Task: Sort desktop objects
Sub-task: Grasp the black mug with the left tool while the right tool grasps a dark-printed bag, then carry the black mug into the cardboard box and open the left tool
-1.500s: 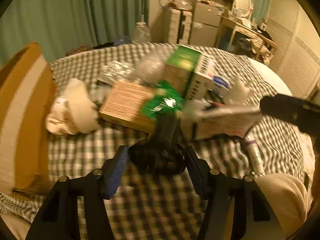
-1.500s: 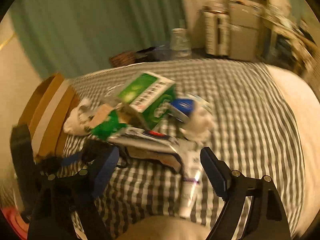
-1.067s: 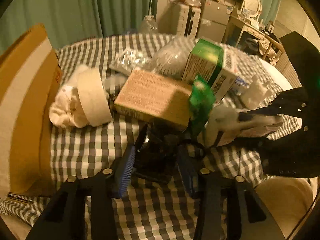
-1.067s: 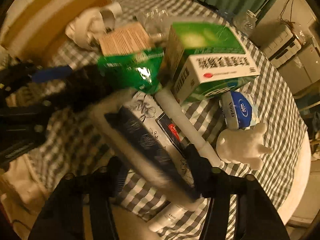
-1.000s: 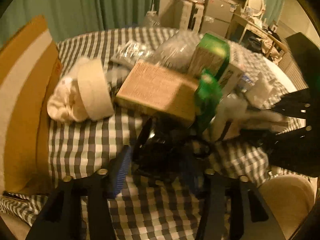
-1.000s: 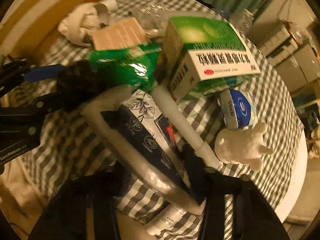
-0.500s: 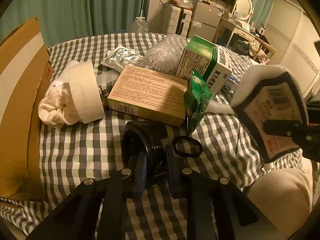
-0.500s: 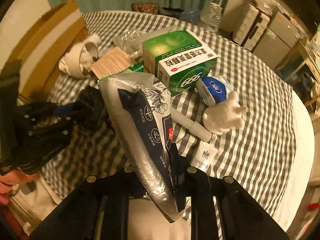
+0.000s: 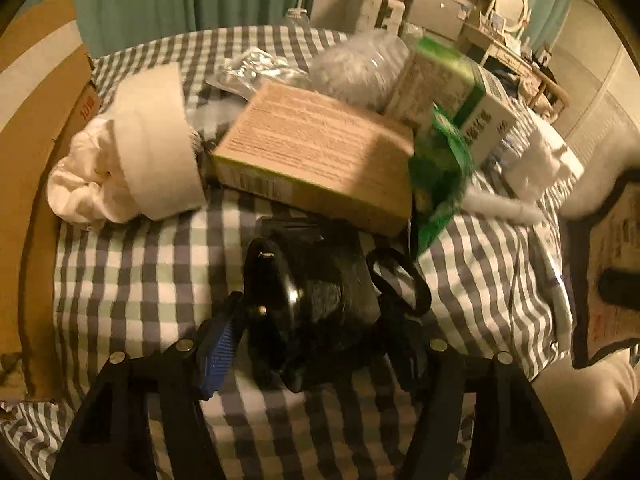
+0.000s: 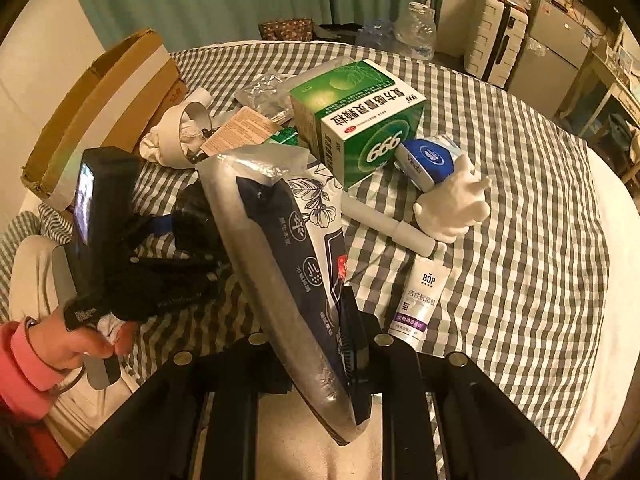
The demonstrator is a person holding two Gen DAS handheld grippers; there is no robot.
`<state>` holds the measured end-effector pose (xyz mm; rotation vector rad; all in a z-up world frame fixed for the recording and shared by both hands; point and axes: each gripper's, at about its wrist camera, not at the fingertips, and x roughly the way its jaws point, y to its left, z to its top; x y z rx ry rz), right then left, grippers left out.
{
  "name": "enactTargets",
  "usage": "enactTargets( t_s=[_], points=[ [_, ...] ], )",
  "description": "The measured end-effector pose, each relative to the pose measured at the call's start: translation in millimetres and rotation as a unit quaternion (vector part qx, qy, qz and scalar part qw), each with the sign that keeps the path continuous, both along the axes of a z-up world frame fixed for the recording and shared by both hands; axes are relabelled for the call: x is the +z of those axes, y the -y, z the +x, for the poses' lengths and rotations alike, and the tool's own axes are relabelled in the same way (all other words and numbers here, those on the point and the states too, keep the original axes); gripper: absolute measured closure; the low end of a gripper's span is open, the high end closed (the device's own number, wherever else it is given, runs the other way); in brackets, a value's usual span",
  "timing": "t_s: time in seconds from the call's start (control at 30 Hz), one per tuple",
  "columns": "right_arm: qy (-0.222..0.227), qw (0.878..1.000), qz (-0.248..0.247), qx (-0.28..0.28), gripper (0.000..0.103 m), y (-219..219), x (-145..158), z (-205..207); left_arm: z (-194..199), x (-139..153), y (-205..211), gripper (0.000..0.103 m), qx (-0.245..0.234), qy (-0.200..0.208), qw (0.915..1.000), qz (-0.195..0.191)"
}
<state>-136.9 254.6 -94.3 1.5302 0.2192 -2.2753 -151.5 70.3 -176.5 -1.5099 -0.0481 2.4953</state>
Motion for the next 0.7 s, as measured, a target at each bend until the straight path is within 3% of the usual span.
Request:
enactTargets(
  t_s=[0.23,0.43,0.5,0.63,0.7],
  points=[
    [-0.006,1.000,-0.011,-0.012,0.085,-5.5,4.8,7.6,15.4,17.2,14.0,0.036,0.011,-0.015,0.9997,0.012],
    [-0.031,0.999,-0.015,-0.020,0.085,-1.4,28.0,24.0,32.4,69.2,19.4,0.040,0.005,-0.071,0.9973,0.017],
    [-0.039,0.999,-0.021,-0.022,0.085,0.2,38.7,31.0,39.3,86.0,17.6,0.072,-0.004,-0.082,0.9965,0.017],
    [-0.054,0.998,-0.028,-0.028,0.085,8.0,56.8,41.4,39.2,88.9,15.6,0.072,-0.022,-0.082,0.9964,0.008],
    [-0.062,0.997,-0.030,-0.027,0.085,12.3,64.1,48.6,35.4,83.7,15.1,0.072,-0.022,-0.062,0.9977,0.017]
  ],
)
